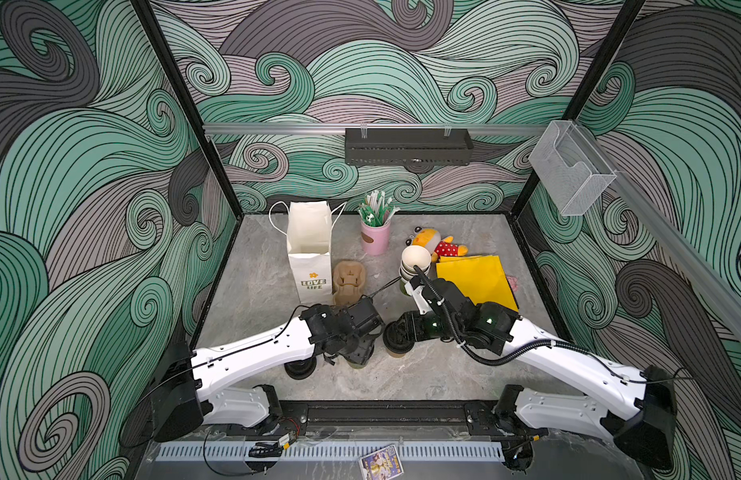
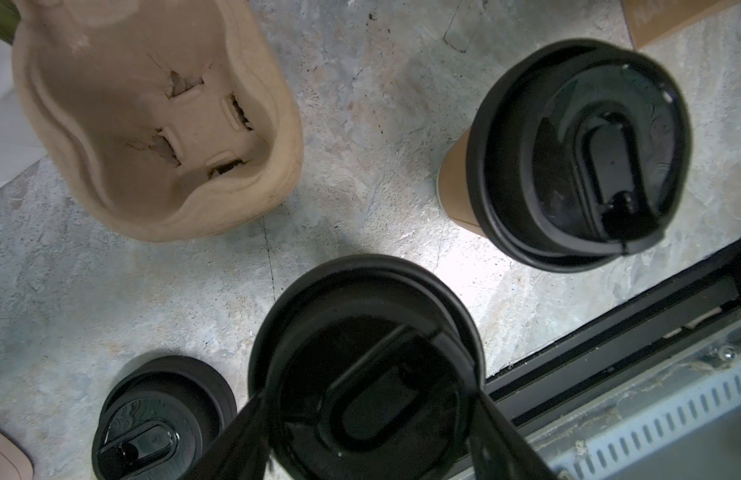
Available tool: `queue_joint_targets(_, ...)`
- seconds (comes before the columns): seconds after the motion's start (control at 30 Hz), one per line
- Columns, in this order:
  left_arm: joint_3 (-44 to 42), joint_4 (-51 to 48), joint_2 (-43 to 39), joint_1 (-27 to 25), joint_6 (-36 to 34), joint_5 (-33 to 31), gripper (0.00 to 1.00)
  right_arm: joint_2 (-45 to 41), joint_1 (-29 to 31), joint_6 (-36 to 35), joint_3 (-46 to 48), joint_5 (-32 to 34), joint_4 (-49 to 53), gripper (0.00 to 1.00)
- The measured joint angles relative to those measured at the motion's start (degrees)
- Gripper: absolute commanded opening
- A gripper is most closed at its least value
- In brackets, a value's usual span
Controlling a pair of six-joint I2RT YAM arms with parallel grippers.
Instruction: Pack the takeout coffee
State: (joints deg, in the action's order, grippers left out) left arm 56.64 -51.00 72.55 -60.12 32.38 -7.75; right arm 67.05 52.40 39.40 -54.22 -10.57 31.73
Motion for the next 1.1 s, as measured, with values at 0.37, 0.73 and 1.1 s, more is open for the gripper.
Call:
queue_joint_targets(0.37,-1.88,1.81,-1.51,0.0,-1.05,0.5,0.74,6.78,0.02,-0.87,-1.4,-5.84,-3.61,0.5)
queue_joint_targets(0.73,-2.45,1.88,-2.05,0.07,-1.57,1.03,0.85,6.25,0.0,-0.83,-1.4,-6.12,-4.57,0.5)
queue_joint_targets(1.1,-3.74,1.22,-4.96,0.11,-1.57,3.54,0.92,5.22,0.0,-0.83,-1.38,-6.12,-4.55,0.51)
